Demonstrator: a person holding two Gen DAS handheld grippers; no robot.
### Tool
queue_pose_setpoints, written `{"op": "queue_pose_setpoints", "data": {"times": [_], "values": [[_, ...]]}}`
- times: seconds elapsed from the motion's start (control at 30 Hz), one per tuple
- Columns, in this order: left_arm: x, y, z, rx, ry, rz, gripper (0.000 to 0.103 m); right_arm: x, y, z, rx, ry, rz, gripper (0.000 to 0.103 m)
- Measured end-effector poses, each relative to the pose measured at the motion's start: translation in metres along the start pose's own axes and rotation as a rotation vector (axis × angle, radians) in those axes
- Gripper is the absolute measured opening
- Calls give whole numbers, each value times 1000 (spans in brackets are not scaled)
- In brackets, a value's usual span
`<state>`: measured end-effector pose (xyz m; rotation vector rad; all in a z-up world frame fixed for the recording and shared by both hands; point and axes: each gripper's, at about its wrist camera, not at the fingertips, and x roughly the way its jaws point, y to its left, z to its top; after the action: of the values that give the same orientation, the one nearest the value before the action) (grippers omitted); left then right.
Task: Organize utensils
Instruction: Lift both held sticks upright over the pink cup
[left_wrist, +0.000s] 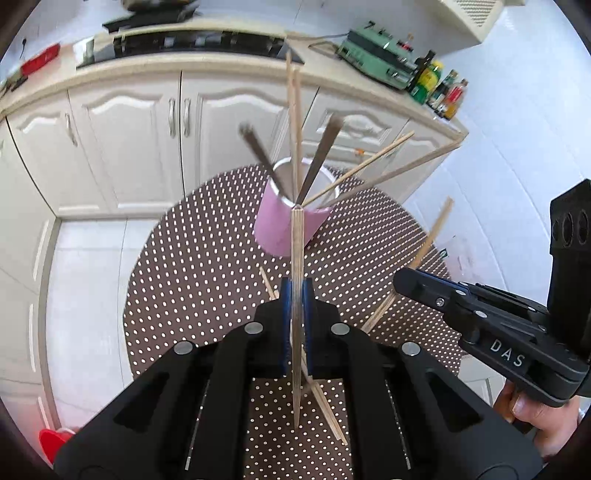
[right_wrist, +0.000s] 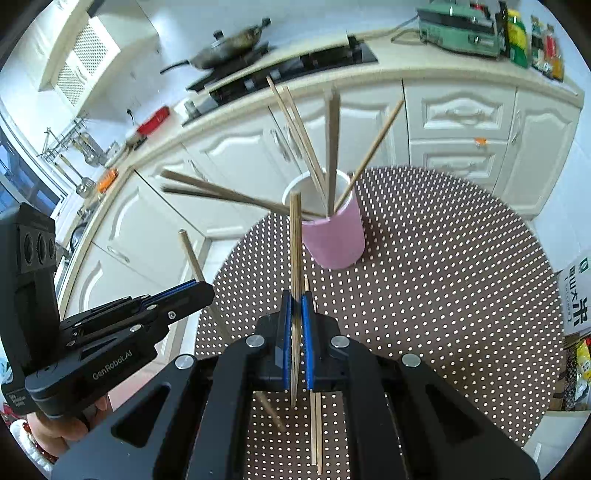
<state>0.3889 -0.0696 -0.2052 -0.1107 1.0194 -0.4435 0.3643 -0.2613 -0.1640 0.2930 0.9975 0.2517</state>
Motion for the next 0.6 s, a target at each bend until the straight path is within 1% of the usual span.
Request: {"op": "queue_pose_setpoints", "data": {"times": [0.27,0.6], "values": [[-43,-19,13,38,-97,-4,6,-35,19,4,-37,-104,-19,4],[-71,-39,41,56,-193,-17,6,-72,23,31,-77,-216,-42,4]]}}
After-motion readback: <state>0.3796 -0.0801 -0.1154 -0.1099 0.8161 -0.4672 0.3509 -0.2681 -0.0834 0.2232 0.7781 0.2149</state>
